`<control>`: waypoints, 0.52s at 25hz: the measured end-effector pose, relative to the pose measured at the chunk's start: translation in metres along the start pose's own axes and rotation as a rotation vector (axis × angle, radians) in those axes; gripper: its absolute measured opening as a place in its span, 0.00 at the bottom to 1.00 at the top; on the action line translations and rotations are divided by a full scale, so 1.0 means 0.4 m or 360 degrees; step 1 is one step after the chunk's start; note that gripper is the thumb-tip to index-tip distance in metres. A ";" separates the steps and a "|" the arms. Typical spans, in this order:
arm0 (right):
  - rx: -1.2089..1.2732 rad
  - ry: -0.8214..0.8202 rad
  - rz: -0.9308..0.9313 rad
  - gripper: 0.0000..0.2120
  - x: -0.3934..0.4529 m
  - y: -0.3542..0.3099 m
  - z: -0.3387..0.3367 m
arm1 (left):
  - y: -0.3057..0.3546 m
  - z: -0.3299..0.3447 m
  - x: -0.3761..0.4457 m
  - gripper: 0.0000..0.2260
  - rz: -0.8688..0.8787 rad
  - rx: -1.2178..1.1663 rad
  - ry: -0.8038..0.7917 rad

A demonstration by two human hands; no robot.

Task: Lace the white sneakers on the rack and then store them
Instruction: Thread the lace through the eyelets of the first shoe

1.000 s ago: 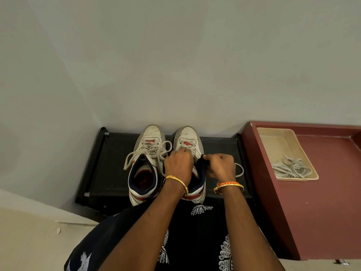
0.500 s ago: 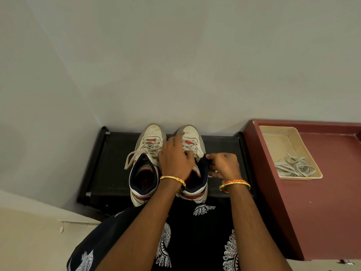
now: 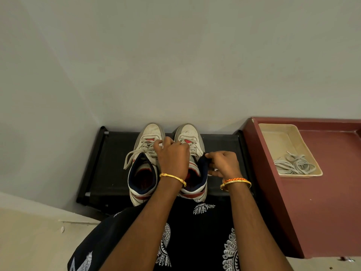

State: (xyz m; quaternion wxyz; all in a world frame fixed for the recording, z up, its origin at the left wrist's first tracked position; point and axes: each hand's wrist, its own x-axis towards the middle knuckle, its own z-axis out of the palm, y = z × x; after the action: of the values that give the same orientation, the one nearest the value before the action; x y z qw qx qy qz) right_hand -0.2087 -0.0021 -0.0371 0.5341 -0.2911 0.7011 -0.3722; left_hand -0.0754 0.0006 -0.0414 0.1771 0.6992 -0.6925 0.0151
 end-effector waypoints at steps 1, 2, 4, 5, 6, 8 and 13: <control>0.0001 0.0004 -0.0003 0.08 0.000 0.001 0.001 | -0.011 -0.008 0.002 0.06 -0.0046 -0.0107 -0.0091; -0.0010 0.0015 -0.0010 0.08 0.001 0.002 0.003 | -0.021 -0.008 0.004 0.09 -0.0042 -0.0171 -0.0166; -0.0055 0.0044 -0.0023 0.08 0.003 0.004 0.005 | -0.024 -0.003 -0.002 0.13 0.0068 -0.0035 -0.0264; -0.0072 0.0059 -0.0032 0.08 0.004 0.005 0.008 | -0.020 0.003 -0.004 0.14 0.0108 0.0041 -0.0327; -0.0082 0.0073 -0.0045 0.08 0.003 0.005 0.009 | -0.012 0.011 -0.006 0.15 0.0122 0.0074 -0.0365; -0.0084 0.0092 -0.0070 0.09 -0.002 0.005 0.010 | 0.009 0.023 -0.011 0.14 0.0104 0.0055 -0.0402; -0.0084 0.0169 -0.0057 0.08 -0.003 0.005 0.007 | 0.010 0.007 -0.009 0.06 -0.0161 -0.0356 0.0073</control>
State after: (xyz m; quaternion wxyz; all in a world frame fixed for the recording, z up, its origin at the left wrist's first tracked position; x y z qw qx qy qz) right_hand -0.2058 -0.0004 -0.0384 0.4815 -0.2975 0.7327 -0.3780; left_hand -0.0798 0.0033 -0.0440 0.2702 0.7086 -0.6495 -0.0552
